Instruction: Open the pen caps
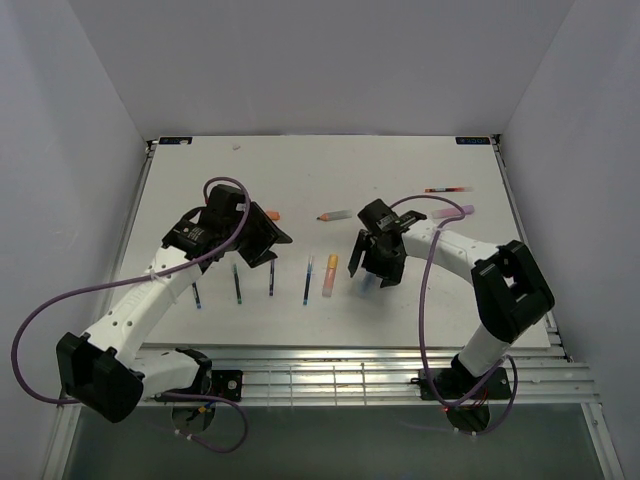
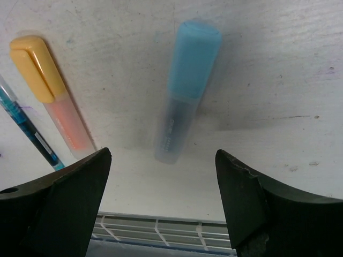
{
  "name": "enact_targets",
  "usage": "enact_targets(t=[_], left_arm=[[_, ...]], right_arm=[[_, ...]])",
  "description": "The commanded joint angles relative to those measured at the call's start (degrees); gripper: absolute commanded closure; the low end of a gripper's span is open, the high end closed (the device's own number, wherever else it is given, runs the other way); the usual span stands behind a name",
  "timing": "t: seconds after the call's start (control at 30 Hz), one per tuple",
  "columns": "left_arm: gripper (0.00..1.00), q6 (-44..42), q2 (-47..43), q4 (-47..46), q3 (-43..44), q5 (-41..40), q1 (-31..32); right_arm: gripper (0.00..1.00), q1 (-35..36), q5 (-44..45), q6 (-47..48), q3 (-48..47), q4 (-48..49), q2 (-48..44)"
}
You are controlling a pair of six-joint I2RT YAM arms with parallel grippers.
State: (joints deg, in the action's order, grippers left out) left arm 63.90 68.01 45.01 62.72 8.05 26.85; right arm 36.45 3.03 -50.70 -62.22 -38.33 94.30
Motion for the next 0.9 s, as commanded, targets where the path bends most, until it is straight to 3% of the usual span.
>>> enact_targets(t=[0.0, 0.4, 0.5, 0.7, 0.8, 0.83, 0.87], left_arm=[[0.37, -1.8, -0.3, -0.5, 1.2, 0.8, 0.4], [0.43, -3.3, 1.0, -0.5, 2.4, 0.5, 0.4], [0.44, -2.6, 0.5, -0.6, 1.5, 0.5, 0.4], [0.44, -2.1, -0.8, -0.6, 1.2, -0.3, 0.4], [0.44, -1.9, -0.8, -0.6, 1.3, -0.4, 0.4], [0.45, -1.8, -0.9, -0.6, 1.3, -0.4, 0.4], [0.45, -1.7, -0.9, -0.6, 1.3, -0.2, 0.4]], right_arm=[[0.16, 0.2, 2.9, -2.4, -2.0, 0.5, 1.9], [0.27, 2.7, 5.8, -3.2, -3.2, -1.9, 8.6], [0.35, 3.9, 6.0, -3.2, -3.4, -3.1, 9.3], [0.6, 6.4, 6.0, -3.1, 0.7, -2.0, 7.9], [0.79, 6.3, 7.2, -0.7, 1.7, -1.3, 6.4], [0.91, 6.3, 7.6, 0.8, 1.1, -1.3, 5.7], [0.92, 6.3, 8.6, 4.4, -0.5, -1.7, 5.5]])
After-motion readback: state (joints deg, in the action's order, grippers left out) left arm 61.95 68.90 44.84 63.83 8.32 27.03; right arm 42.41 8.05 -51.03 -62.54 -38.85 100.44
